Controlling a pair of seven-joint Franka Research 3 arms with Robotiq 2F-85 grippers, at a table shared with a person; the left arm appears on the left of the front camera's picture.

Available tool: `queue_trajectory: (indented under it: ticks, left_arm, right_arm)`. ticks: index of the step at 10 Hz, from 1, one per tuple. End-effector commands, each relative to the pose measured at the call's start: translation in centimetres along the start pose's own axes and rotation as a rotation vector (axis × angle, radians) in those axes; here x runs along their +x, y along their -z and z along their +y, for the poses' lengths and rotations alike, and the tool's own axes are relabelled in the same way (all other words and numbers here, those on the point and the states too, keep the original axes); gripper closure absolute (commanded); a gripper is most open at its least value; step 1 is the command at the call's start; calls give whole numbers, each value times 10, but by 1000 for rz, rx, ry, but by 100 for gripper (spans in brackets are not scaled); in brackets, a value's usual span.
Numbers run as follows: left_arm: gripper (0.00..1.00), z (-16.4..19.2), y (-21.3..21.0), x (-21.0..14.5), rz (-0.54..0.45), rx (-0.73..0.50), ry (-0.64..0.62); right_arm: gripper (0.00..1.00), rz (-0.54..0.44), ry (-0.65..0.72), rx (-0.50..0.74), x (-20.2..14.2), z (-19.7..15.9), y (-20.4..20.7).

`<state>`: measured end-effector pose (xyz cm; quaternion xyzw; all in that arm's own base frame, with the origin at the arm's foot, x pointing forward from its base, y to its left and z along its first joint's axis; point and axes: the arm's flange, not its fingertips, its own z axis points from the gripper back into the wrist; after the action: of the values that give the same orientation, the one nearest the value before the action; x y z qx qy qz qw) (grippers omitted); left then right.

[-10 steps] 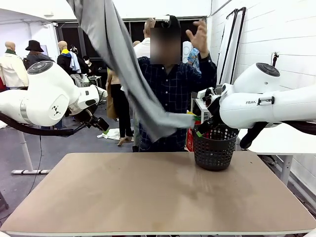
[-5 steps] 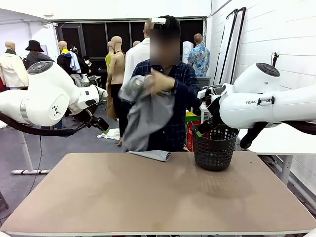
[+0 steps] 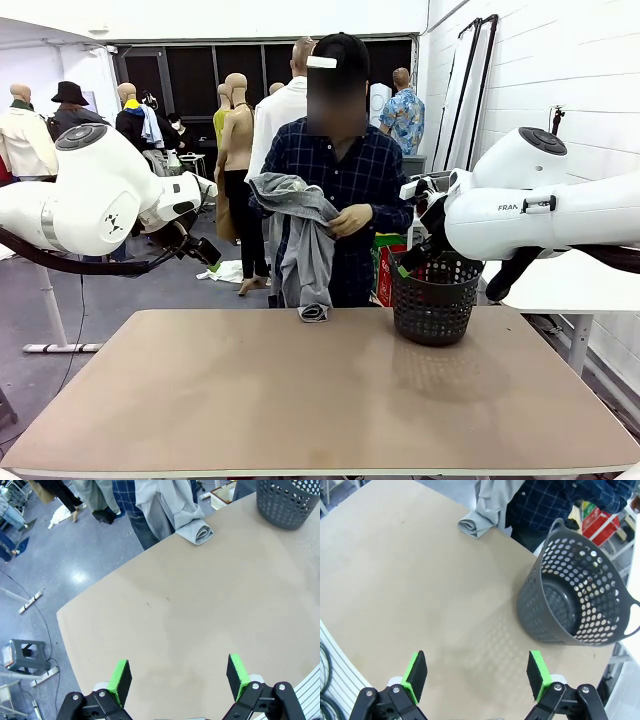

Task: Fold the training pants.
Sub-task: Grab both ends of the Training pants handed by a person.

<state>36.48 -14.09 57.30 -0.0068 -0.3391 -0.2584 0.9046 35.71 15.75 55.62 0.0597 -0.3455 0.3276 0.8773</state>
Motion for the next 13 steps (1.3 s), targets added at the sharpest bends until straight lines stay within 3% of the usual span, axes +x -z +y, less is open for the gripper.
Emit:
queue_trajectory:
  ticks: [1,13]
  left_arm:
    - [0,0,-1,0,-2,-1,1]
    - [0,0,-1,0,-2,-1,1]
  right_arm:
    - [0,-2,4,0,1,0,-1]
    - [0,-2,4,0,1,0,-1]
